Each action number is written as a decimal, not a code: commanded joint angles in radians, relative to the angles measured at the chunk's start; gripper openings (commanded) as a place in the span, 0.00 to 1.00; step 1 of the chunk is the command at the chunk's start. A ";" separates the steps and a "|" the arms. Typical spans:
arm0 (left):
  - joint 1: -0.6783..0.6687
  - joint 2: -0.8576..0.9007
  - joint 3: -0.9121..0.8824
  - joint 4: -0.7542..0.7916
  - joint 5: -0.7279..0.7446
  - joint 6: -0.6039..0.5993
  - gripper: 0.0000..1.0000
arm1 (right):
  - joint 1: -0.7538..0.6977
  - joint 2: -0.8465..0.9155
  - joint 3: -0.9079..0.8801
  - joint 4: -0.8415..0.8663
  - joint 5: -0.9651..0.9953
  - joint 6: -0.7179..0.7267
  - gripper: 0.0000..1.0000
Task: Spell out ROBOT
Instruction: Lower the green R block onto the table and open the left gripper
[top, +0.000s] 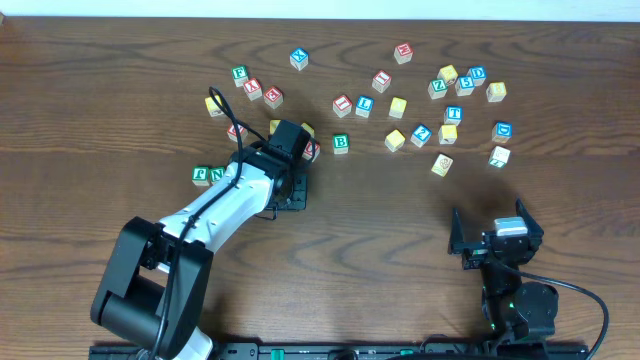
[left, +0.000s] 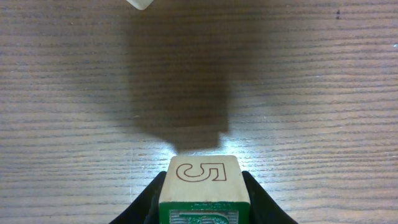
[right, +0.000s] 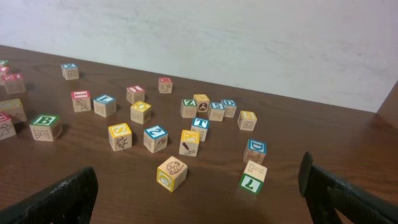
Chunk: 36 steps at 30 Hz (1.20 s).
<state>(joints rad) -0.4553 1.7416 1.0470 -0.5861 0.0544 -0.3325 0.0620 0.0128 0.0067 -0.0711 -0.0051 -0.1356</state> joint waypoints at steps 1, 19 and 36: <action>0.000 0.004 0.024 0.002 0.007 -0.011 0.21 | -0.006 -0.003 -0.001 -0.004 -0.005 0.007 0.99; 0.000 0.085 0.027 0.024 0.010 -0.012 0.21 | -0.006 -0.003 -0.001 -0.004 -0.005 0.007 0.99; 0.000 0.085 0.027 0.027 0.010 -0.012 0.40 | -0.006 -0.003 -0.001 -0.005 -0.005 0.007 0.99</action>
<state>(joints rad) -0.4553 1.8214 1.0523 -0.5598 0.0586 -0.3405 0.0620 0.0128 0.0067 -0.0711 -0.0051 -0.1360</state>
